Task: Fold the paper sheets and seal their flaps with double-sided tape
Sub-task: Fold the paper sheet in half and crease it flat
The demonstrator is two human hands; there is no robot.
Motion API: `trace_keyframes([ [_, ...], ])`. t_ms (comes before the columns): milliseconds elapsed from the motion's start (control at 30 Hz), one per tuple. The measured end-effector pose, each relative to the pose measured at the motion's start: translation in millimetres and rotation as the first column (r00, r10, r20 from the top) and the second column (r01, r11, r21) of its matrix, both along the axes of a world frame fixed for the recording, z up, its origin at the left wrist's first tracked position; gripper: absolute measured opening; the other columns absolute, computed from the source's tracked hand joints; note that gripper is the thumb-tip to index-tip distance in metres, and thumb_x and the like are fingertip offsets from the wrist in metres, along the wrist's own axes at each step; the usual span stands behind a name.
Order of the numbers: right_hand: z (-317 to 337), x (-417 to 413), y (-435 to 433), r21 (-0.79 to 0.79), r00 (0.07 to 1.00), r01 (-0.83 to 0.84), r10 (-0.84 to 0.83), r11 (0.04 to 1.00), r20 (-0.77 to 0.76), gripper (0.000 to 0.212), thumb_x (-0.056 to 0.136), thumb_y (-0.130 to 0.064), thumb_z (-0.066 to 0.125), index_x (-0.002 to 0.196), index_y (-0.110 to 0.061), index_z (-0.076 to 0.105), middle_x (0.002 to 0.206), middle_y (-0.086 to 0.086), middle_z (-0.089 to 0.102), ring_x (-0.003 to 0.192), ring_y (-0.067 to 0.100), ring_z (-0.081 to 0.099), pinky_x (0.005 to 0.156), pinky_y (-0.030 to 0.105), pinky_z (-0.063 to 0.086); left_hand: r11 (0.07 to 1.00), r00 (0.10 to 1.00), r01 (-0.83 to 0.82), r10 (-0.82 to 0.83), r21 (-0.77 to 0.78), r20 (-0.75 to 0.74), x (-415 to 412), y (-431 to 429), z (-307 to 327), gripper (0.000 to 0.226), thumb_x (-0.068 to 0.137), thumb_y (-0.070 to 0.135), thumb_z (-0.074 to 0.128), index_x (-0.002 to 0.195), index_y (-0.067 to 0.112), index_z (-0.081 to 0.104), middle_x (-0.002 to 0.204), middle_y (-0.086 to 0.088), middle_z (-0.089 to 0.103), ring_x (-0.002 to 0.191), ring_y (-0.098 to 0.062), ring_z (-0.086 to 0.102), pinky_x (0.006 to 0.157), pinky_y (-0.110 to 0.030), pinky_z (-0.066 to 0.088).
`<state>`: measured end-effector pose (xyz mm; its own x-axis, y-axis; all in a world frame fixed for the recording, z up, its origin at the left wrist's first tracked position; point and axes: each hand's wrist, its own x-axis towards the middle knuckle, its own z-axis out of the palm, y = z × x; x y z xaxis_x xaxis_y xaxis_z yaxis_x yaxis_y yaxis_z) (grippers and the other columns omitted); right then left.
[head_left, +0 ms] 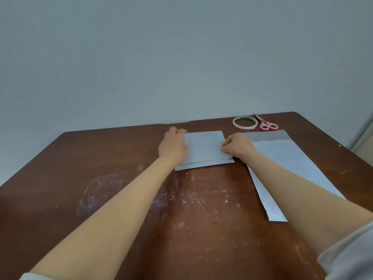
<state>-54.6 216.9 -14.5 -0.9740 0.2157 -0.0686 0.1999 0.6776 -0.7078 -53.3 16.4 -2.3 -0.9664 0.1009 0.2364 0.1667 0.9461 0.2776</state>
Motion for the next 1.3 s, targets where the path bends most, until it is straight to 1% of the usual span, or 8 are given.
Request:
trace_keyframes([
  [133, -1, 1, -2, -0.007, 1.0, -0.002, 0.002, 1.0, 0.012, 0.014, 0.079, -0.01, 0.062, 0.087, -0.011, 0.074, 0.096, 0.009, 0.071, 0.093, 0.026, 0.065, 0.087, 0.039, 0.055, 0.919, 0.92, 0.362, -0.324, -0.157, 0.221, 5, 24, -14, 0.05, 0.101, 0.02, 0.036, 0.15, 0.012, 0.024, 0.158, -0.004, 0.019, 0.146, -0.025, 0.015, 0.117, -0.036, 0.02],
  [267, 2, 3, 1, 0.012, 0.999, 0.004, -0.004, 1.0, 0.031, 0.016, 0.082, -0.008, 0.062, 0.093, -0.008, 0.073, 0.101, 0.002, 0.064, 0.1, 0.023, 0.06, 0.089, 0.034, 0.052, 0.886, 0.867, 0.427, -0.344, -0.182, 0.36, 3, 29, -20, 0.052, 0.105, 0.026, 0.025, 0.152, 0.009, 0.01, 0.161, -0.006, 0.001, 0.148, -0.026, 0.0, 0.118, -0.033, 0.005],
  [367, 4, 4, 5, 0.009, 0.999, -0.002, 0.002, 1.0, 0.05, 0.016, 0.084, -0.005, 0.063, 0.096, -0.006, 0.072, 0.099, 0.004, 0.059, 0.096, 0.021, 0.056, 0.08, 0.031, 0.048, 0.88, 0.84, 0.453, -0.367, -0.145, 0.399, 0, 29, -15, 0.053, 0.105, 0.027, 0.027, 0.152, 0.01, 0.01, 0.161, -0.006, -0.001, 0.149, -0.025, -0.002, 0.118, -0.032, 0.003],
  [600, 4, 5, 6, -0.03, 0.998, -0.029, 0.03, 0.999, 0.06, 0.021, 0.081, -0.003, 0.063, 0.099, -0.004, 0.073, 0.096, 0.008, 0.064, 0.088, 0.023, 0.057, 0.072, 0.031, 0.047, 0.92, 0.898, 0.385, -0.356, -0.072, 0.26, 6, 16, -14, 0.047, 0.104, 0.027, 0.033, 0.149, 0.016, 0.029, 0.16, -0.001, 0.013, 0.148, -0.016, 0.011, 0.116, -0.03, 0.014],
  [833, -1, 6, 4, -0.01, 1.0, 0.004, -0.004, 1.0, 0.0, 0.023, 0.082, -0.004, 0.06, 0.1, 0.002, 0.072, 0.117, 0.018, 0.065, 0.114, 0.029, 0.059, 0.096, 0.041, 0.051, 0.94, 0.919, 0.337, -0.317, -0.051, 0.235, 7, 4, -22, 0.044, 0.104, 0.024, 0.033, 0.147, 0.02, 0.034, 0.159, 0.003, 0.02, 0.146, -0.016, 0.02, 0.116, -0.034, 0.023],
  [1067, 0, 6, 4, 0.018, 1.0, 0.006, -0.006, 1.0, 0.029, 0.023, 0.086, -0.006, 0.055, 0.102, 0.0, 0.071, 0.11, 0.017, 0.067, 0.104, 0.029, 0.061, 0.093, 0.04, 0.053, 0.942, 0.933, 0.334, -0.324, -0.041, 0.154, 9, 4, -22, 0.037, 0.101, 0.025, 0.04, 0.136, 0.023, 0.053, 0.151, 0.002, 0.039, 0.137, -0.02, 0.037, 0.11, -0.037, 0.034],
  [1200, 1, 5, 5, 0.032, 0.998, -0.008, 0.007, 0.999, 0.055, 0.024, 0.087, -0.006, 0.055, 0.105, 0.001, 0.069, 0.11, 0.017, 0.067, 0.103, 0.03, 0.061, 0.086, 0.036, 0.052, 0.953, 0.95, 0.303, -0.303, 0.014, 0.075, 10, 7, -19, 0.029, 0.098, 0.027, 0.047, 0.121, 0.02, 0.065, 0.133, 0.002, 0.056, 0.121, -0.018, 0.052, 0.099, -0.034, 0.043],
  [1300, 2, 5, 4, 0.044, 0.997, -0.02, 0.016, 0.999, 0.079, 0.024, 0.085, -0.006, 0.056, 0.104, 0.0, 0.07, 0.109, 0.016, 0.068, 0.1, 0.029, 0.062, 0.078, 0.033, 0.051, 0.965, 0.964, 0.262, -0.263, 0.008, 0.035, 5, 11, -18, 0.028, 0.098, 0.025, 0.044, 0.118, 0.021, 0.064, 0.128, 0.003, 0.054, 0.118, -0.017, 0.052, 0.095, -0.035, 0.045],
])
